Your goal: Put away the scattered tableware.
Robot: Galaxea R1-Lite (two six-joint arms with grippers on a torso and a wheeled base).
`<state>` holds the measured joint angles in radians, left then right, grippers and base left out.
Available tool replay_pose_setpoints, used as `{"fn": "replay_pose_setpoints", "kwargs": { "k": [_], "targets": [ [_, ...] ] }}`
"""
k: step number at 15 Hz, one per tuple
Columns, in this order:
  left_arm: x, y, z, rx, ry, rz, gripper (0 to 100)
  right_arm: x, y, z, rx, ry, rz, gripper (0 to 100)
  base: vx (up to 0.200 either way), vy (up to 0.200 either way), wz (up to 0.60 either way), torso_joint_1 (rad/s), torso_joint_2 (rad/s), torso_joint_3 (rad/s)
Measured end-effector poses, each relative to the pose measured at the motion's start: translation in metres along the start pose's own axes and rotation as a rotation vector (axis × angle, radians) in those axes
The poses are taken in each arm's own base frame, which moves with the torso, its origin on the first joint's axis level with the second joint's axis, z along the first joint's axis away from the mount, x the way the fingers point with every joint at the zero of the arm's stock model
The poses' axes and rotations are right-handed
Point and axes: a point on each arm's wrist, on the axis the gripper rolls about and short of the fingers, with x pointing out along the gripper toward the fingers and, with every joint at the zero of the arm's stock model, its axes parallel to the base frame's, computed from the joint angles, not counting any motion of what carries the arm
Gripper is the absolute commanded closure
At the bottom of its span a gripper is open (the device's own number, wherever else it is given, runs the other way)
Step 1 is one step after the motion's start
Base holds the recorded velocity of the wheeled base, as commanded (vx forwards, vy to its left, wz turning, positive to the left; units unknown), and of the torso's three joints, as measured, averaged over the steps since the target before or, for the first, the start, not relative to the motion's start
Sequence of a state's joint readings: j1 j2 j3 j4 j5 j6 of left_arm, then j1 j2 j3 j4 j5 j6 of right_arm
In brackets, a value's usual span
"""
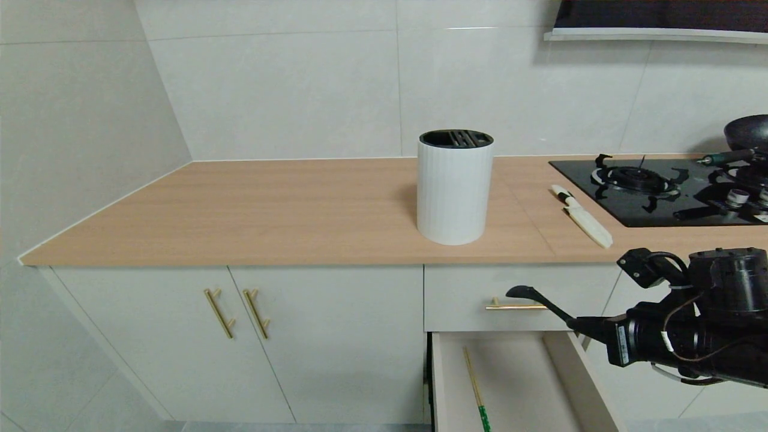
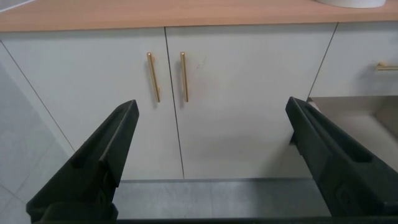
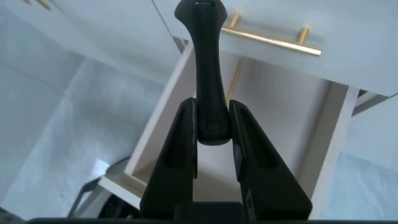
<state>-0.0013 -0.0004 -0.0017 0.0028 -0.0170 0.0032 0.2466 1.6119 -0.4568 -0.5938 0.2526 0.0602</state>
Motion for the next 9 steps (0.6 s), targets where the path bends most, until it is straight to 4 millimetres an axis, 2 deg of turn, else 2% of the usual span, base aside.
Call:
{"fn": "replay_pose_setpoints", "kwargs": {
  "k": [9],
  "targets": [
    [0.000,0.000,0.000,0.000,0.000,0.000,0,0.015,-0.004,-0.012,-0.003,0.073,-0.002,100,0.000,0.000,0.00,-0.169,0.46,0.282]
  ]
}}
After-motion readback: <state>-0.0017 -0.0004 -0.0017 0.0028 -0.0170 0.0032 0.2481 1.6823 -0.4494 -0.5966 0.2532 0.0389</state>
